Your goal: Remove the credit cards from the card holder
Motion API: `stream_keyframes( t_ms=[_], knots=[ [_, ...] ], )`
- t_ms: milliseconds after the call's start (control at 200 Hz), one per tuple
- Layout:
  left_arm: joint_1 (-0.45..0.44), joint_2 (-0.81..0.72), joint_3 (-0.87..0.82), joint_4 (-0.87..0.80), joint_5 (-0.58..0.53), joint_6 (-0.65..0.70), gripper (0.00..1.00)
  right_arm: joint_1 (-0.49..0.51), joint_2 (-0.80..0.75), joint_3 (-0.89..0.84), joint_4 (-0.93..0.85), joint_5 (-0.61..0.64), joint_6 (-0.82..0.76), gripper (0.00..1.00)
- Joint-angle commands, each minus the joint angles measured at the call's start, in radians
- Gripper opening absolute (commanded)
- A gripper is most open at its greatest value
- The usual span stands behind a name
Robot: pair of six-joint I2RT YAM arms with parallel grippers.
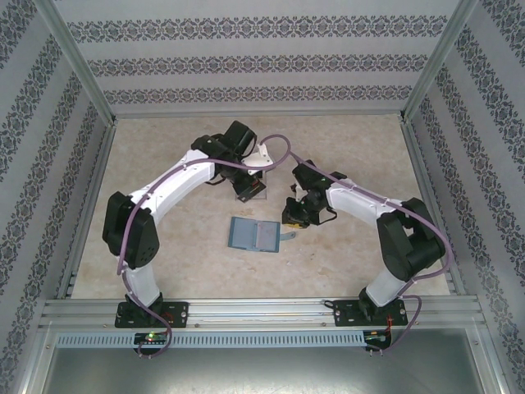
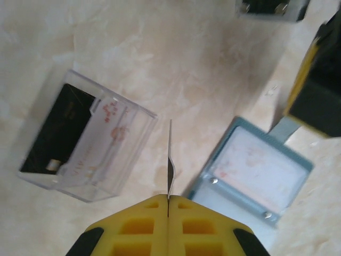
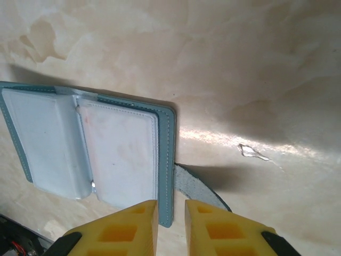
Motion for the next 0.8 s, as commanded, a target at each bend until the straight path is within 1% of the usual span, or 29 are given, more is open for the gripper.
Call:
stream_keyframes(
  t_ms=[0, 140, 275, 365, 530, 640, 794],
  knots=[
    [0.020, 0.056, 0.085, -0.093, -0.048, 0.241, 0.00, -0.009, -0.029, 0.009, -0.033, 0.016, -0.025, 0.22],
    [0.035, 0.143, 0.233, -0.190, -0.042, 0.355, 0.00, -0.011, -0.035, 0.000, -0.028, 0.017, -0.022, 0.22],
    [0.038, 0.202, 0.316, -0.226, -0.057, 0.477, 0.00, -0.011, -0.034, -0.014, -0.014, 0.013, -0.011, 0.22],
    [0.040, 0.241, 0.366, -0.246, -0.064, 0.536, 0.00, -0.011, -0.030, -0.017, -0.011, 0.011, -0.009, 0.22],
    [0.057, 0.319, 0.464, -0.281, -0.096, 0.592, 0.00, -0.013, -0.026, -0.016, -0.002, 0.014, 0.001, 0.22],
    [0.067, 0.367, 0.527, -0.311, -0.094, 0.608, 0.00, -0.013, -0.023, -0.025, 0.005, 0.014, 0.007, 0.22],
    [0.073, 0.412, 0.561, -0.305, -0.107, 0.619, 0.00, -0.014, -0.013, -0.026, 0.004, 0.006, 0.006, 0.22]
  ],
)
